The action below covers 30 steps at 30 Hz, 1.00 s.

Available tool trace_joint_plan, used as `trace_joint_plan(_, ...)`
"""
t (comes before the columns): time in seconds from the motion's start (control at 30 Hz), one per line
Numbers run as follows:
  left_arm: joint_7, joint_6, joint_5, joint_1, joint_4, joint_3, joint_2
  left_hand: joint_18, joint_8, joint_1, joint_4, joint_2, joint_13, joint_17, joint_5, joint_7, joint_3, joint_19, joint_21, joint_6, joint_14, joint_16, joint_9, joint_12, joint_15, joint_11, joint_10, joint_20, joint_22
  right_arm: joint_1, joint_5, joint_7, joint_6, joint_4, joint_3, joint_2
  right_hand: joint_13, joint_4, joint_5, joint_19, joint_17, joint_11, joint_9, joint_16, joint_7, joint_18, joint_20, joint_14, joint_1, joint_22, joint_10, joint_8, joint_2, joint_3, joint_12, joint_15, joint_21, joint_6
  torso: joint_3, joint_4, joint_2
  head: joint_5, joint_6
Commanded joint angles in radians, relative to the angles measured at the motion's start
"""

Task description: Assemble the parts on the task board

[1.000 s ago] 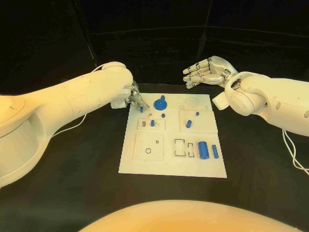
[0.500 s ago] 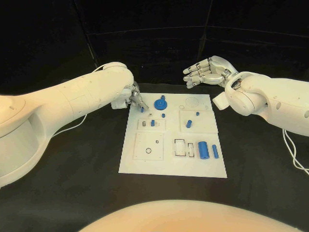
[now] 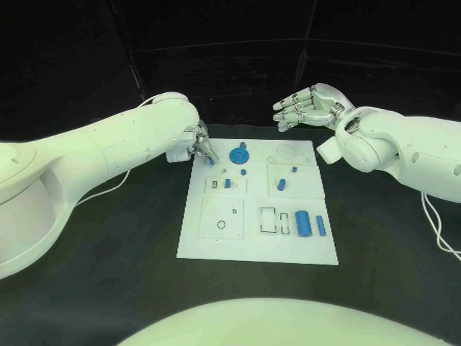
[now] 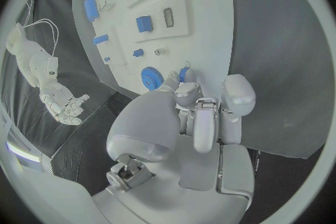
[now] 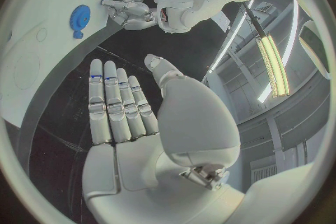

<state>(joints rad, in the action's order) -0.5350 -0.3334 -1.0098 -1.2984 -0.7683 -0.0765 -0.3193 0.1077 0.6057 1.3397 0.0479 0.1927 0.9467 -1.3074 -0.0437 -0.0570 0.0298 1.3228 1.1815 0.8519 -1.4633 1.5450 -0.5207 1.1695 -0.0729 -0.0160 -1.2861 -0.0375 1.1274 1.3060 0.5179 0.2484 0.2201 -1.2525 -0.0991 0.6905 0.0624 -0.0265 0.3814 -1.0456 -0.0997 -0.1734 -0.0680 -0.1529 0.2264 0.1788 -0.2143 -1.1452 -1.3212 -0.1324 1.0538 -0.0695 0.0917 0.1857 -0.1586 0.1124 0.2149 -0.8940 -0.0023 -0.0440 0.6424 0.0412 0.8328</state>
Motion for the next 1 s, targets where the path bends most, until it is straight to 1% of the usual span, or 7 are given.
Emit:
trace_joint_plan(0.03,0.008,0.017,0.018,0.001,-0.002,0.000,-0.001,0.000,-0.002,0.031,-0.032,0.018,-0.003,-0.211,-0.004,0.002,0.043,0.003,0.002,-0.005,-0.095,0.003,-0.001,-0.004,-0.006,-0.004,0.002,0.006,0.001,0.002,0.001,0.003,-0.005,0.000,0.001,-0.001,0.001,-0.001,-0.001,-0.006,0.002,0.002,-0.001,-0.004,0.014,0.003,-0.001,0.007,-0.001,0.001,-0.007,-0.006,-0.012,-0.006,-0.005,0.002,-0.005,0.008,-0.0002,-0.0002,0.001,0.000,0.001)
trace_joint_plan(0.27,0.012,0.015,0.029,0.001,-0.003,0.000,-0.006,0.000,-0.003,0.013,-0.078,-0.005,-0.011,-0.207,-0.003,-0.006,0.135,0.001,-0.001,-0.011,-0.095,0.001,0.000,-0.012,-0.001,0.003,0.007,0.003,0.002,0.002,0.001,0.002,-0.008,0.003,0.001,-0.001,0.001,-0.001,-0.001,-0.006,0.002,0.002,-0.001,-0.004,0.014,0.003,-0.001,0.007,-0.001,0.001,-0.007,-0.006,-0.012,-0.006,-0.005,0.002,-0.005,0.008,-0.0003,-0.0010,0.000,0.001,0.002)
trace_joint_plan(0.57,0.030,0.044,0.065,-0.001,-0.038,0.000,-0.039,0.001,0.009,-0.094,-0.131,-0.065,-0.018,-0.205,-0.006,-0.009,0.343,0.000,-0.006,-0.007,-0.094,-0.001,-0.002,-0.015,0.002,0.004,0.004,-0.001,0.005,0.002,0.001,0.001,-0.011,0.005,0.001,-0.001,0.001,0.001,-0.001,-0.006,0.002,0.002,-0.001,-0.004,0.014,0.003,-0.001,0.007,0.000,0.002,-0.007,-0.006,-0.013,-0.007,-0.006,0.003,-0.007,0.009,-0.0001,-0.0032,-0.001,0.001,0.002)
trace_joint_plan(0.77,0.036,0.096,0.077,-0.007,-0.133,-0.001,-0.099,0.003,0.024,-0.169,-0.158,-0.107,-0.022,-0.203,-0.006,-0.007,0.477,0.004,-0.006,-0.003,-0.094,-0.001,-0.008,-0.016,0.004,0.005,-0.002,0.001,0.010,0.002,0.001,-0.001,-0.013,0.007,0.001,0.001,0.001,0.002,-0.001,-0.007,0.003,0.002,-0.001,-0.005,0.014,0.002,-0.001,0.008,0.001,0.003,-0.008,-0.006,-0.013,-0.009,-0.007,0.003,-0.008,0.009,0.0020,-0.0078,-0.003,-0.002,0.003)
trace_joint_plan(0.83,0.038,0.114,0.079,-0.008,-0.170,-0.001,-0.120,0.001,0.029,-0.189,-0.163,-0.115,-0.023,-0.204,-0.006,-0.008,0.513,0.005,-0.005,-0.003,-0.094,-0.001,-0.010,-0.015,0.002,0.003,-0.004,-0.001,0.013,0.002,0.001,-0.001,-0.014,0.008,0.001,0.002,0.001,0.002,-0.001,-0.007,0.003,0.002,-0.001,-0.005,0.014,0.002,-0.001,0.008,0.001,0.003,-0.008,-0.006,-0.013,-0.009,-0.007,0.003,-0.008,0.009,0.0011,-0.0056,-0.002,-0.001,0.001)
trace_joint_plan(0.93,0.042,0.143,0.080,-0.008,-0.225,-0.001,-0.153,0.000,0.039,-0.218,-0.172,-0.128,-0.022,-0.204,-0.006,-0.006,0.566,0.008,-0.003,-0.002,-0.094,-0.001,-0.014,-0.013,0.000,0.005,-0.008,-0.001,0.017,0.002,0.001,-0.001,-0.015,0.008,0.001,0.003,0.001,0.002,-0.001,-0.007,0.003,0.002,-0.001,-0.005,0.014,0.002,-0.001,0.008,0.001,0.003,-0.008,-0.006,-0.013,-0.009,-0.007,0.003,-0.008,0.009,0.0007,-0.0069,-0.002,0.000,0.001)
trace_joint_plan(1.0,0.043,0.163,0.080,-0.007,-0.265,-0.002,-0.177,0.000,0.043,-0.226,-0.178,-0.133,-0.019,-0.206,-0.005,-0.006,0.589,0.010,-0.001,0.000,-0.095,0.000,-0.015,-0.010,0.001,0.003,-0.011,-0.001,0.020,0.002,0.001,-0.001,-0.016,0.008,0.001,0.003,0.001,0.002,-0.001,-0.007,0.003,0.002,-0.001,-0.005,0.014,0.002,-0.001,0.008,0.001,0.003,-0.008,-0.006,-0.013,-0.009,-0.007,0.003,-0.008,0.009,0.0007,-0.0053,-0.001,0.002,0.002)
